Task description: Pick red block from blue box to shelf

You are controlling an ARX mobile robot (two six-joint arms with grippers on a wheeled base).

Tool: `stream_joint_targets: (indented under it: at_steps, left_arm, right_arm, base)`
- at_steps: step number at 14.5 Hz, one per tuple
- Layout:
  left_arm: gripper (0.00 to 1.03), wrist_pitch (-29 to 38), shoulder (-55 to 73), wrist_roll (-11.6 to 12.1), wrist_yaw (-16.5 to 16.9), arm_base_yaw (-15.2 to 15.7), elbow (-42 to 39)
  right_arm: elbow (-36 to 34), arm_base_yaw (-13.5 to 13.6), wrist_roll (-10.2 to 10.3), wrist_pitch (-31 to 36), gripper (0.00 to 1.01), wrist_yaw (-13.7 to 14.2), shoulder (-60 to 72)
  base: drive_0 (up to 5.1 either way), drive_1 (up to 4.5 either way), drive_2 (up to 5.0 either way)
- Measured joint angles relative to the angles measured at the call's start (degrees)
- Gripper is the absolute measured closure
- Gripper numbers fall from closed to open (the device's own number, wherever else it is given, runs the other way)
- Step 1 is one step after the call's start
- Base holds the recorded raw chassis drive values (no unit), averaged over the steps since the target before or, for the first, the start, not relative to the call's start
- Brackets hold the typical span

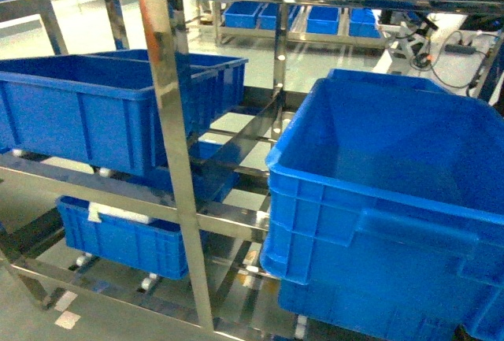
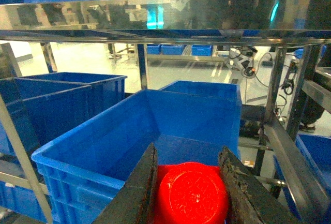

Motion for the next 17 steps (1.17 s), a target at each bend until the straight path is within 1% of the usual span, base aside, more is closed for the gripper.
stream_joint_targets:
  at_steps: [6, 11, 17]
  left_arm:
    - [0.05, 0.0, 0.0, 0.0, 0.0, 0.0, 0.0]
    - [0.05, 0.0, 0.0, 0.0, 0.0, 0.0, 0.0]
    - [0.05, 0.0, 0.0, 0.0, 0.0, 0.0, 0.0]
  right_arm:
    - [0.0, 0.0, 0.0, 0.0, 0.75, 0.0, 0.0]
    - [0.0, 0.0, 0.0, 0.0, 0.75, 0.2, 0.0]
    - [0.0, 0.0, 0.0, 0.0, 0.75, 0.2, 0.0]
  base:
    - [-1.6, -1.63, -1.6]
    - [-0.3, -0.27, -0.3]
    - [0.0, 3.91, -3.9]
